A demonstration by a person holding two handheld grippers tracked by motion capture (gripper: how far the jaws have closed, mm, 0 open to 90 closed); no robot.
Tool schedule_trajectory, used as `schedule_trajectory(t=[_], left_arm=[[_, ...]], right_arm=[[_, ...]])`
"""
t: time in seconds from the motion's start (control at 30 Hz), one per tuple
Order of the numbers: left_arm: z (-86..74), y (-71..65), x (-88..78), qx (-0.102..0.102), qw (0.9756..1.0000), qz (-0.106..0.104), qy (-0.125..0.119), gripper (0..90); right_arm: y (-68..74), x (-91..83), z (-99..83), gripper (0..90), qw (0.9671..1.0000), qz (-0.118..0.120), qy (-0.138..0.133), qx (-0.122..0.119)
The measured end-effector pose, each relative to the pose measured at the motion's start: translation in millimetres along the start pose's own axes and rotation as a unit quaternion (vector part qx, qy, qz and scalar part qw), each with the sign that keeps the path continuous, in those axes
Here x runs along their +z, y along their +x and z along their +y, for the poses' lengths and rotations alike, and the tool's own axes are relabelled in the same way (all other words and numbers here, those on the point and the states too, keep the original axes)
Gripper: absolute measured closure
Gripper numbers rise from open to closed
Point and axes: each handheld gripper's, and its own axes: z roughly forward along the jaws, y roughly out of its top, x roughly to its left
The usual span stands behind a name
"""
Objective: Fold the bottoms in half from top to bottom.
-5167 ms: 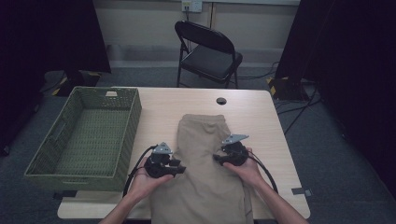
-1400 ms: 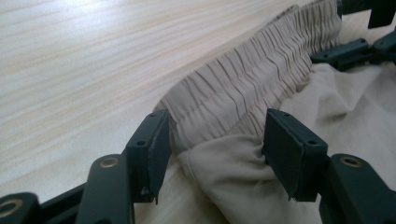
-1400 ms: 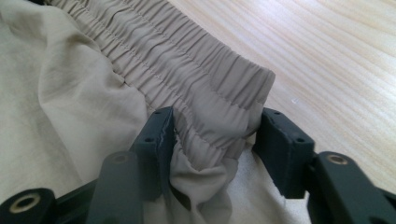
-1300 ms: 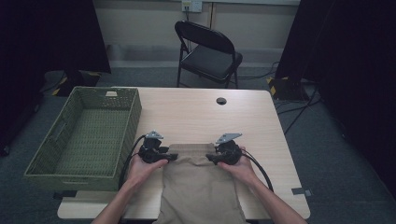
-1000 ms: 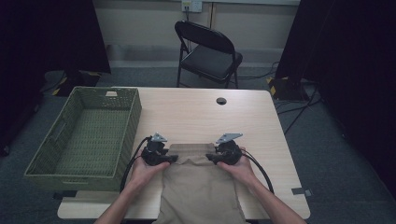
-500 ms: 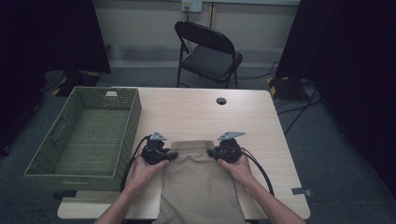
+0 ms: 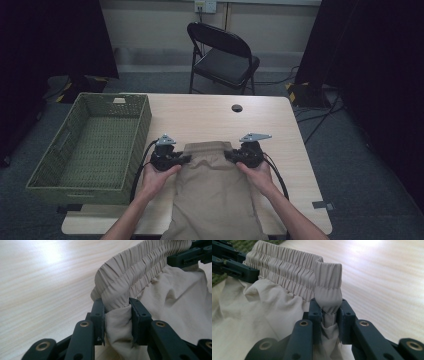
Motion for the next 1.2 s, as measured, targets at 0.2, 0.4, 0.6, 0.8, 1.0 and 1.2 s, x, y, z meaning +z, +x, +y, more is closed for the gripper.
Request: schedule_trajectory(t=[0.2,0.4,0.6,0.8,1.0,1.2], left_arm=[[12.6,-0.7,-14.2,0.005,0.9994,-0.012,-0.032,68.2],[21.9,-2.7,-25.3,0.01,0.9984,-0.025,-0.049,68.3],[31.4,-1.8,-33.1,0.009,0.9971,-0.031,-0.068,68.3],[36.4,-0.2,-39.1,0.009,0.9955,-0.04,-0.085,68.4],[46.9,2.3,-45.5,0.013,0.9947,-0.036,-0.095,68.6],[63.2,0.2,-56.1,0.023,0.9928,-0.034,-0.113,68.7]], right_arm=[[0.8,-10.3,11.7,76.2,0.9997,0.012,-0.022,0.002],[1.0,-18.4,21.0,76.2,0.9992,0.019,-0.035,-0.003],[3.3,-29.2,35.2,76.3,0.9982,0.022,-0.054,-0.015],[4.3,-37.3,46.2,76.5,0.9969,0.028,-0.071,-0.016],[6.1,-38.6,56.2,76.6,0.9964,0.026,-0.079,-0.02],[7.4,-47.7,69.7,76.7,0.9941,0.03,-0.103,-0.02]])
